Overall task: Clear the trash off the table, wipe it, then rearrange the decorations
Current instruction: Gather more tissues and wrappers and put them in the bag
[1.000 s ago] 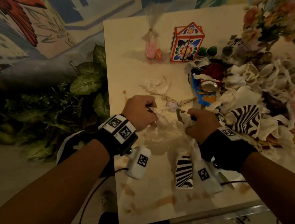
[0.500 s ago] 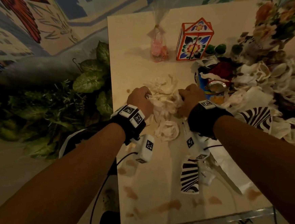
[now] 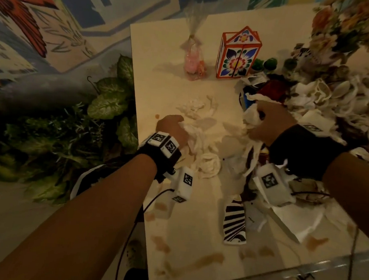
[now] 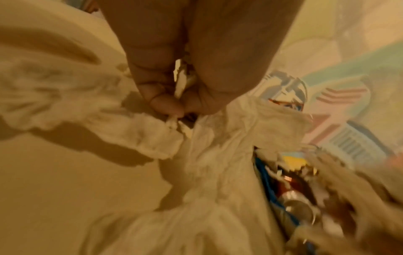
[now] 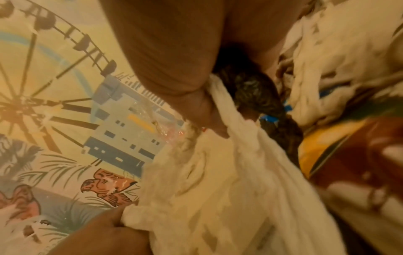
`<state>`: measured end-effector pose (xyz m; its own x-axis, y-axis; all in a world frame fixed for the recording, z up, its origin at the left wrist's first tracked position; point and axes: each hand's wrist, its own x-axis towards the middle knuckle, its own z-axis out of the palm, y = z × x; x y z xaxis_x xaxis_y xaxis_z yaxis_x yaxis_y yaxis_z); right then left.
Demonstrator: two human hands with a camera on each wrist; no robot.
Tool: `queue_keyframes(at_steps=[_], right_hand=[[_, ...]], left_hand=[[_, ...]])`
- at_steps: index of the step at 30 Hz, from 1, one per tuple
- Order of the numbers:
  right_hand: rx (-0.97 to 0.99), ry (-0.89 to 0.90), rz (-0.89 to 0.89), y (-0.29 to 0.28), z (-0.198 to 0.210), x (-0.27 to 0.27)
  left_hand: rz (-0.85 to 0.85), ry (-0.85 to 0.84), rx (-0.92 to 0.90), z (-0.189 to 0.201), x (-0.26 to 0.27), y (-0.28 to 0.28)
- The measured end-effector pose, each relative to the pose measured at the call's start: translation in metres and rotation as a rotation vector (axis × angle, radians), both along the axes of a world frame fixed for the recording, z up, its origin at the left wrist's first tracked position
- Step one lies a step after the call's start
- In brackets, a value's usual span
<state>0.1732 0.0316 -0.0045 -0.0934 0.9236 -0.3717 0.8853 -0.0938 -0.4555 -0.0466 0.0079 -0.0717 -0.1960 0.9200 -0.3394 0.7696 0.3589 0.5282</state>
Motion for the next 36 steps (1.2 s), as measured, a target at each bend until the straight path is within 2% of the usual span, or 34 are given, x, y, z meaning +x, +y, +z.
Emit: queue_keyframes(at_steps=[3,6,8,12,15,19,22,27,31,33,36], right_hand=[[0.070,0.039,-0.069,-0.009,0.018,0.017],[0.127,0.088,-0.131,-0.013,0.033,0.023],[0.136,0.132,-0.149,-0.013,0.039,0.020],[0.161,0.175,-0.114,-0.012,0.056,-0.001],[0.202,0.195,-0.044,-0.012,0.076,-0.026],[0.241,0.288,-0.001,-0.018,0.099,-0.069],[0.210,0.373,0.065,-0.024,0.110,-0.111],[0.138,0.469,0.163,-0.032,0.108,-0.191],[0.037,0.536,0.192,-0.043,0.085,-0.268],[-0.065,0.461,0.201,-0.050,0.062,-0.308],[-0.205,0.382,0.191,-0.066,0.020,-0.357]], left_hand=[[0.086,-0.149,0.045,0.020,-0.002,-0.004],[0.297,-0.597,0.118,0.047,0.001,-0.007],[0.366,-0.781,0.157,0.065,0.002,-0.007],[0.460,-0.991,0.250,0.095,-0.009,-0.005],[0.501,-1.077,0.281,0.106,-0.035,-0.008],[0.551,-1.094,0.277,0.107,-0.086,-0.022],[0.600,-1.040,0.295,0.101,-0.130,-0.039],[0.707,-0.988,0.320,0.081,-0.200,-0.074],[0.735,-0.828,0.303,0.055,-0.246,-0.100],[0.742,-0.716,0.213,0.031,-0.271,-0.113],[0.763,-0.692,0.099,-0.008,-0.298,-0.131]])
